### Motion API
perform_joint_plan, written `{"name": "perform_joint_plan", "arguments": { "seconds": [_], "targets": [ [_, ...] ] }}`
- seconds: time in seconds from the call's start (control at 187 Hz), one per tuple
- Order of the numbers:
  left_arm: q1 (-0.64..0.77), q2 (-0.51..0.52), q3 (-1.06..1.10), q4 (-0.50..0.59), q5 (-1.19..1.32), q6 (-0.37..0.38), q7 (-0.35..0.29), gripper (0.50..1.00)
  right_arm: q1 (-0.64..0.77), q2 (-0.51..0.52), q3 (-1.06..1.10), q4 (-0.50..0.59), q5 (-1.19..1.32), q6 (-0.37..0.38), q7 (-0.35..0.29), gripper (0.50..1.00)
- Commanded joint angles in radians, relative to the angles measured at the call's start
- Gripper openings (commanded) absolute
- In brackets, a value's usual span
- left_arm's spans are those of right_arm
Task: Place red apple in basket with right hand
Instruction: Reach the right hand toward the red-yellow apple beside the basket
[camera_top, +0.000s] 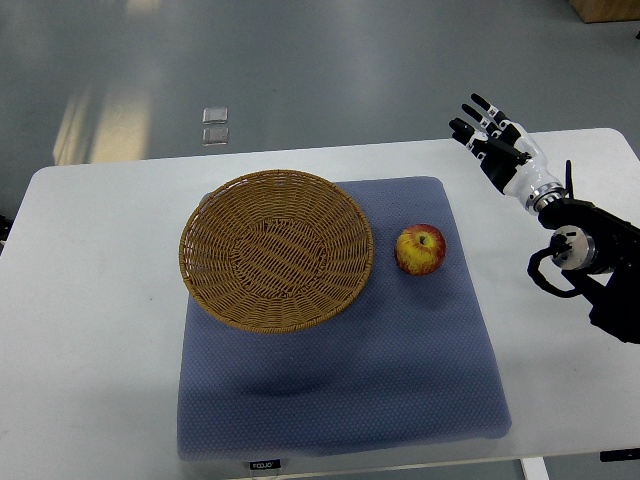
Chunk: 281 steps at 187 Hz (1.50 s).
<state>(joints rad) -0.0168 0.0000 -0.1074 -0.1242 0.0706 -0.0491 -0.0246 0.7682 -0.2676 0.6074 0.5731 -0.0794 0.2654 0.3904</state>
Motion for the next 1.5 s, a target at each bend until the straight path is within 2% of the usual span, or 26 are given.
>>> {"name": "perform_joint_plan", "arguments": {
  "seconds": [0.0,0.272,0.352,0.651,0.774,0.779,0.79,0.982,1.132,1.18,1.185,1.255,1.271,1.468,1.495],
  "targets": [
    [0.000,0.000,0.000,0.000,0.000,0.000,0.000,1.000,0.002,-0.042,0.000,0.033,-0.099,0.015,0.002,0.924],
    [0.000,0.000,0.000,0.000,0.000,0.000,0.000,1.000,0.013,-0.084,-0.002,0.050,-0.168,0.035,0.002,0.924],
    [0.000,0.000,0.000,0.000,0.000,0.000,0.000,1.000,0.014,-0.091,-0.003,0.073,-0.279,0.066,0.008,0.924],
    [0.000,0.000,0.000,0.000,0.000,0.000,0.000,1.000,0.002,-0.151,-0.006,0.156,-0.703,0.107,0.039,0.924],
    [0.000,0.000,0.000,0.000,0.000,0.000,0.000,1.000,0.000,-0.159,-0.023,0.156,-0.810,0.109,0.071,0.924],
    [0.000,0.000,0.000,0.000,0.000,0.000,0.000,1.000,-0.001,-0.159,-0.032,0.156,-0.857,0.107,0.096,0.924],
    [0.000,0.000,0.000,0.000,0.000,0.000,0.000,1.000,-0.003,-0.159,-0.034,0.154,-0.865,0.107,0.099,0.924],
    [0.000,0.000,0.000,0.000,0.000,0.000,0.000,1.000,-0.004,-0.186,-0.052,0.171,-0.904,0.103,0.114,0.924],
    [0.000,0.000,0.000,0.000,0.000,0.000,0.000,1.000,-0.006,-0.225,-0.107,0.221,-0.948,0.100,0.169,0.924],
    [0.000,0.000,0.000,0.000,0.000,0.000,0.000,1.000,-0.006,-0.225,-0.107,0.221,-0.948,0.100,0.169,0.924],
    [0.000,0.000,0.000,0.000,0.000,0.000,0.000,1.000,-0.006,-0.231,-0.123,0.228,-0.977,0.097,0.189,0.924],
    [0.000,0.000,0.000,0.000,0.000,0.000,0.000,1.000,-0.006,-0.234,-0.127,0.228,-0.988,0.097,0.199,0.924],
    [0.000,0.000,0.000,0.000,0.000,0.000,0.000,1.000,-0.010,-0.234,-0.136,0.228,-1.011,0.097,0.220,0.924],
    [0.000,0.000,0.000,0.000,0.000,0.000,0.000,1.000,-0.032,-0.222,-0.146,0.228,-1.051,0.094,0.220,0.924],
    [0.000,0.000,0.000,0.000,0.000,0.000,0.000,1.000,-0.041,-0.219,-0.149,0.226,-1.056,0.069,0.220,0.924]
  ]
}}
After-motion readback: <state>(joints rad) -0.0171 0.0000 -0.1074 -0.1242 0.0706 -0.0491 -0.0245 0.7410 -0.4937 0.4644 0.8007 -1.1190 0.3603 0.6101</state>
